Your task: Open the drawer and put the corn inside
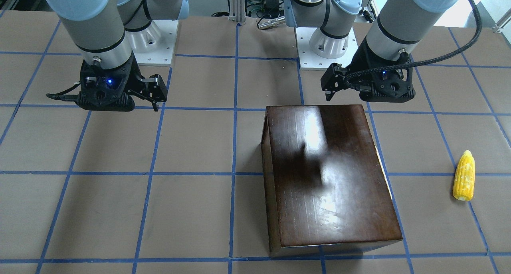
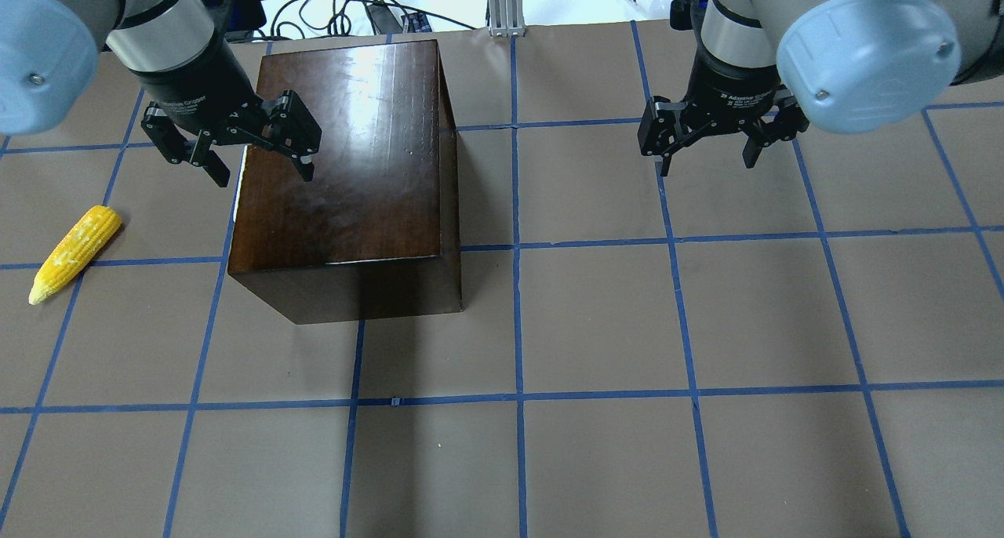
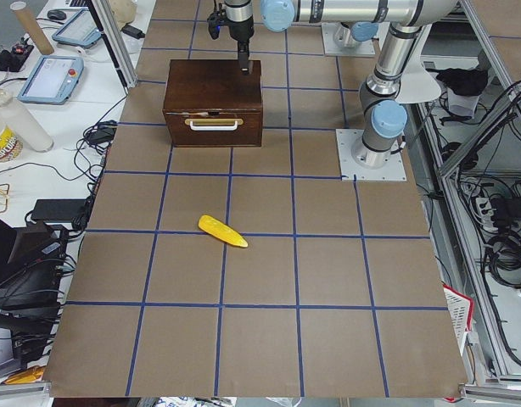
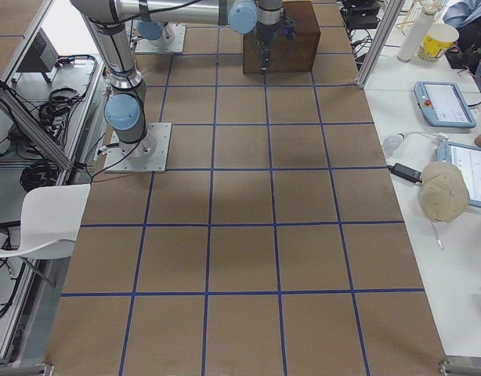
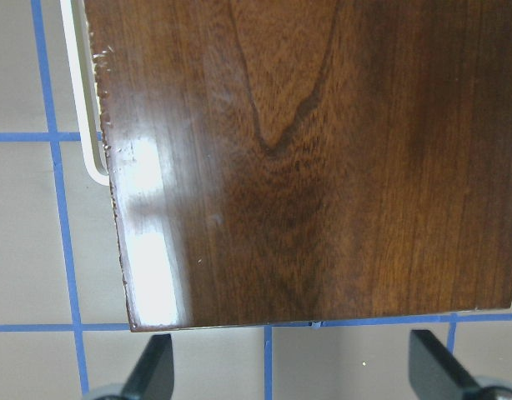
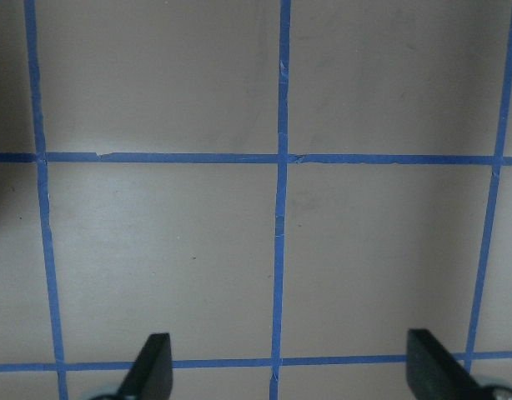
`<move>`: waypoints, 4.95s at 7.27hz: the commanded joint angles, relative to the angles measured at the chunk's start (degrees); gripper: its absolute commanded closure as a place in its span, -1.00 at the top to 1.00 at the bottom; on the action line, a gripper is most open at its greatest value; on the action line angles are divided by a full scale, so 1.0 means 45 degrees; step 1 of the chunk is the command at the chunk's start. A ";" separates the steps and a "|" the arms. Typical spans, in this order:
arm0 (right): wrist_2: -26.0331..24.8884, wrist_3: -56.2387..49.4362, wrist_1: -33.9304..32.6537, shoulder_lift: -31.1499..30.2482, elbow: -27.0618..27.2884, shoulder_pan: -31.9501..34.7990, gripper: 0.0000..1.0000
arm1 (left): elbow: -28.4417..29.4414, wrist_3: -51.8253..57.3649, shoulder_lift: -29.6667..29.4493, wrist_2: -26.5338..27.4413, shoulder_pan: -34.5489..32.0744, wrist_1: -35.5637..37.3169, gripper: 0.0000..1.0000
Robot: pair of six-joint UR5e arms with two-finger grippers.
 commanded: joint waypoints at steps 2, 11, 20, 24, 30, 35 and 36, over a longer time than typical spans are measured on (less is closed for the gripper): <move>0.0000 0.0000 -0.0014 -0.0016 0.0000 0.0000 1.00 | 0.0023 0.0017 -0.0098 0.0008 0.0147 0.0308 1.00; -0.0019 0.0000 -0.0014 -0.0017 0.0000 0.0000 1.00 | 0.0688 0.5613 -0.1774 -0.2878 0.5421 0.2003 0.82; 0.0000 0.0000 -0.0014 0.0003 0.0000 0.0000 1.00 | -0.0153 0.6189 -0.4589 -0.5206 0.5442 0.3004 0.86; 0.0000 0.0000 -0.0014 0.0003 0.0000 0.0000 1.00 | -0.0776 0.6228 -0.4747 -0.5598 0.5441 0.2984 0.86; 0.0000 0.0000 0.0006 -0.0016 0.0000 0.0000 1.00 | -0.0916 0.6209 -0.4922 -0.5441 0.5480 0.3394 0.86; 0.0000 0.0000 -0.0014 0.0003 0.0000 0.0000 1.00 | -0.0604 0.6209 -0.5059 -0.5402 0.5907 0.3375 0.88; 0.0000 0.0000 0.0006 0.0003 0.0000 0.0000 1.00 | -0.0545 0.6209 -0.5079 -0.5402 0.6007 0.3356 0.91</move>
